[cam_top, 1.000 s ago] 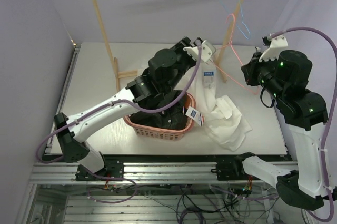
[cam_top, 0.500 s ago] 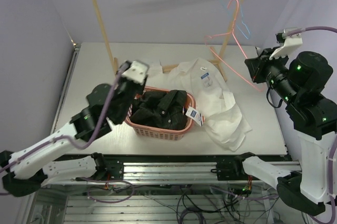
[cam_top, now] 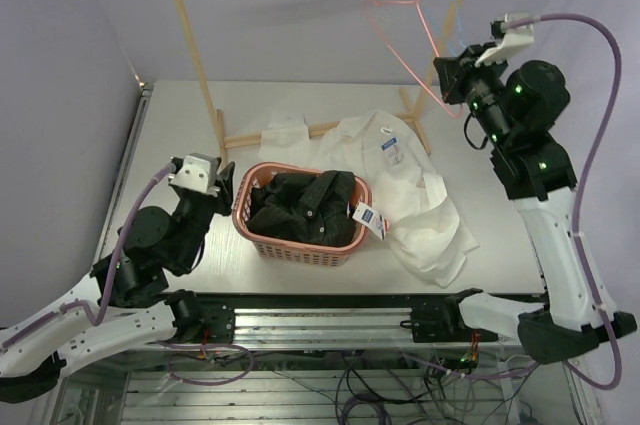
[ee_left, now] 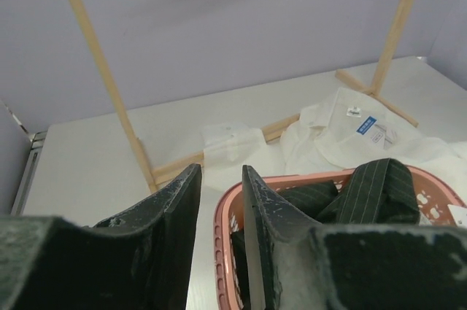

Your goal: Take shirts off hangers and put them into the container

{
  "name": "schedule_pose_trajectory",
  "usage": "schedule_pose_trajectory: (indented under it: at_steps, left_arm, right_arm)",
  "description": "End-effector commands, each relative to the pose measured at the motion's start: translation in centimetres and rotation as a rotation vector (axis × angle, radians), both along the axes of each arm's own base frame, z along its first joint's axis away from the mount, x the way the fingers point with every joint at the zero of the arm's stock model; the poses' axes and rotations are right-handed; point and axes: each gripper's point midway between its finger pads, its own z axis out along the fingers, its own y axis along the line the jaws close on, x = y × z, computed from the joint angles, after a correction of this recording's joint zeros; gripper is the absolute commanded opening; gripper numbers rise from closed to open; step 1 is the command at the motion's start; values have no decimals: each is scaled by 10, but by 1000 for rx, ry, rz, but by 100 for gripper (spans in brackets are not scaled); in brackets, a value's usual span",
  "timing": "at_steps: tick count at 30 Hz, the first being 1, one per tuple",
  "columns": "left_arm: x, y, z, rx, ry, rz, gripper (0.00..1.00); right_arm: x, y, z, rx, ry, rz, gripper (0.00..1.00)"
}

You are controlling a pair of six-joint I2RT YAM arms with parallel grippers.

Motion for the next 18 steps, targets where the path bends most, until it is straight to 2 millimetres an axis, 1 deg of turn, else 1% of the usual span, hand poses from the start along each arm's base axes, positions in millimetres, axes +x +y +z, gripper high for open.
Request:
schedule_pose_trajectory:
  at_steps: [1, 4, 9, 12, 14, 18]
  left_arm:
    - [-2, 11, -14, 6, 31, 35, 39]
    - [-4, 13, -14, -20, 26, 30, 39]
    - [-6, 10, -21, -4, 40, 9, 35]
    - [-5, 4, -28, 28, 57, -9, 35]
    - [-4, 1, -30, 44, 66, -15, 34]
    - [-4, -8, -34, 64, 73, -47, 34]
  right_arm:
    - [21, 5, 51, 57, -169, -15, 0]
    - [38, 11, 58, 60, -174, -17, 0]
    - [61, 18, 63, 75, -189, -18, 0]
    - [78, 25, 58, 56, -167, -12, 0]
    - [92, 29, 53, 45, -158, -17, 0]
    - [112, 37, 46, 27, -137, -9, 0]
